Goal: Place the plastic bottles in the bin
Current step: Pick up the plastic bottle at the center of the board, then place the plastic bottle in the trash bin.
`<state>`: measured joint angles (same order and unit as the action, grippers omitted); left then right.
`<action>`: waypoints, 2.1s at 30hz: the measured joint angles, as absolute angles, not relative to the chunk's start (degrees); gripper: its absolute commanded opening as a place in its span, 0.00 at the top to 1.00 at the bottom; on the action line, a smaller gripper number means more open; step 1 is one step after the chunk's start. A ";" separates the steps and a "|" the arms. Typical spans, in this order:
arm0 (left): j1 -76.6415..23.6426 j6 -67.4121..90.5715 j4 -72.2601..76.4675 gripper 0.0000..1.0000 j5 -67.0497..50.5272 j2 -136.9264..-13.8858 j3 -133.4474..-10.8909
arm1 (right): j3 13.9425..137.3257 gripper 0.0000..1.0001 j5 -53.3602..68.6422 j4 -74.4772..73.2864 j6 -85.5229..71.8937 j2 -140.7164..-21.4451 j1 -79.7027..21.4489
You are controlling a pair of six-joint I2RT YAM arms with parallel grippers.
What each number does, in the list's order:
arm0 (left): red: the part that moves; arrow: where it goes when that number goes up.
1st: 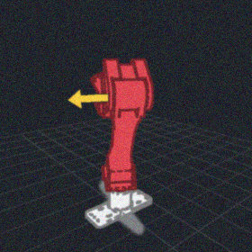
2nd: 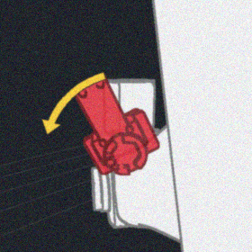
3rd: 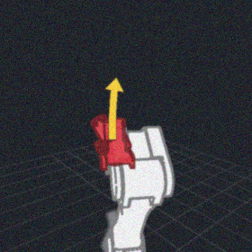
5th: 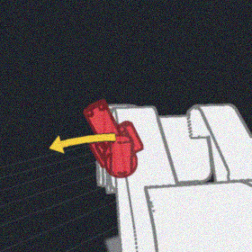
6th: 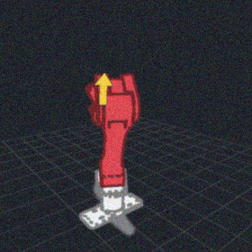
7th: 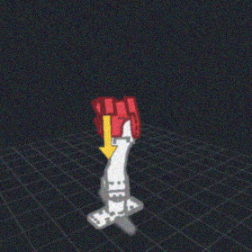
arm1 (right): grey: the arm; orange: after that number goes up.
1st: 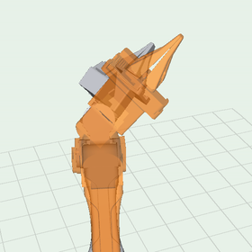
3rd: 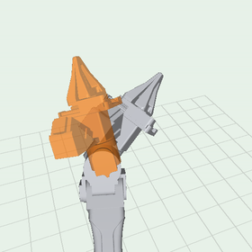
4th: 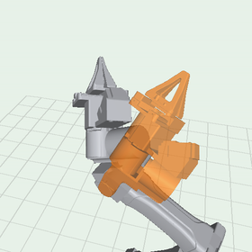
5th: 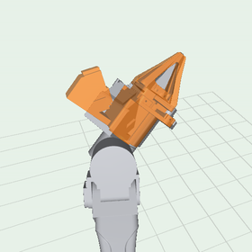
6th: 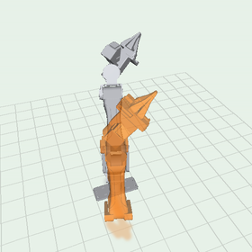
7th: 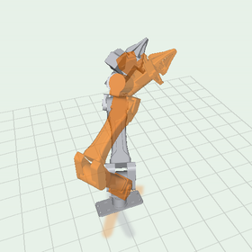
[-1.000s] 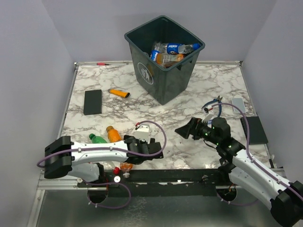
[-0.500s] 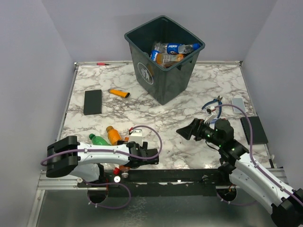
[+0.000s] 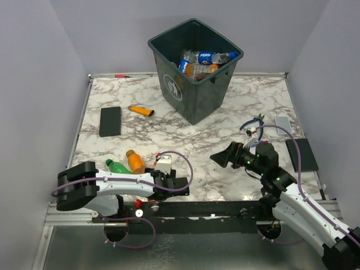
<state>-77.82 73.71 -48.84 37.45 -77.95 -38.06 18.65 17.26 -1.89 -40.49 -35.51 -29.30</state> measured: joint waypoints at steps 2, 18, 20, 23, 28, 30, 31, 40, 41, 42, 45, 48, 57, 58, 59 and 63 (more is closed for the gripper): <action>-77.82 72.20 -47.31 0.37 37.36 -77.97 -38.13 | 18.65 0.04 17.26 -2.39 -40.49 -35.18 -29.30; -77.41 51.59 -30.46 0.53 41.30 -59.00 -43.35 | 32.51 0.03 17.89 -10.13 -32.88 -32.18 -29.30; -76.18 45.65 -23.07 0.53 41.17 -53.84 -42.96 | 33.21 0.03 18.96 -9.32 -32.77 -31.38 -29.30; -72.23 36.82 -12.10 0.53 37.60 -48.86 -42.28 | 33.23 0.03 21.08 -6.83 -33.34 -30.63 -29.30; -59.86 29.93 3.38 0.56 24.29 -49.01 -42.65 | 30.37 0.03 26.50 3.62 -36.97 -30.04 -29.30; -55.33 31.20 8.78 0.59 18.92 -50.92 -42.65 | 28.88 0.03 28.71 8.08 -38.85 -31.11 -29.30; -53.67 32.42 11.57 0.60 16.84 -51.96 -42.63 | 28.40 0.04 29.69 9.93 -39.66 -32.05 -29.30; -51.75 46.94 36.80 0.64 9.43 -57.43 -36.95 | 28.12 0.10 32.42 17.54 -42.46 -39.18 -30.37; -51.79 47.64 39.13 0.64 9.47 -57.43 -36.95 | 28.12 0.11 32.42 18.33 -42.59 -39.57 -30.81; -51.88 48.21 40.93 0.64 9.54 -57.39 -36.95 | 28.25 0.12 32.42 19.07 -42.65 -40.14 -31.38; -51.90 49.47 46.04 0.65 10.50 -57.32 -36.95 | 30.24 0.12 32.23 21.47 -42.85 -43.51 -34.00; -52.05 50.11 48.53 0.65 11.44 -57.32 -36.95 | 32.93 0.13 30.61 23.53 -42.54 -47.46 -38.44; -52.62 50.11 51.31 0.65 12.97 -57.32 -36.93 | 34.65 0.39 25.28 30.83 -43.81 -52.25 -43.92; -52.62 50.09 51.44 0.65 13.13 -57.32 -36.84 | 34.65 0.41 24.62 31.33 -44.14 -52.66 -43.92; -52.62 49.89 51.51 0.65 13.37 -57.32 -36.73 | 34.65 0.42 24.23 32.05 -44.73 -53.17 -43.92; -52.62 49.80 51.57 0.65 13.76 -57.30 -36.10 | 34.98 0.42 23.38 33.80 -45.98 -54.96 -44.27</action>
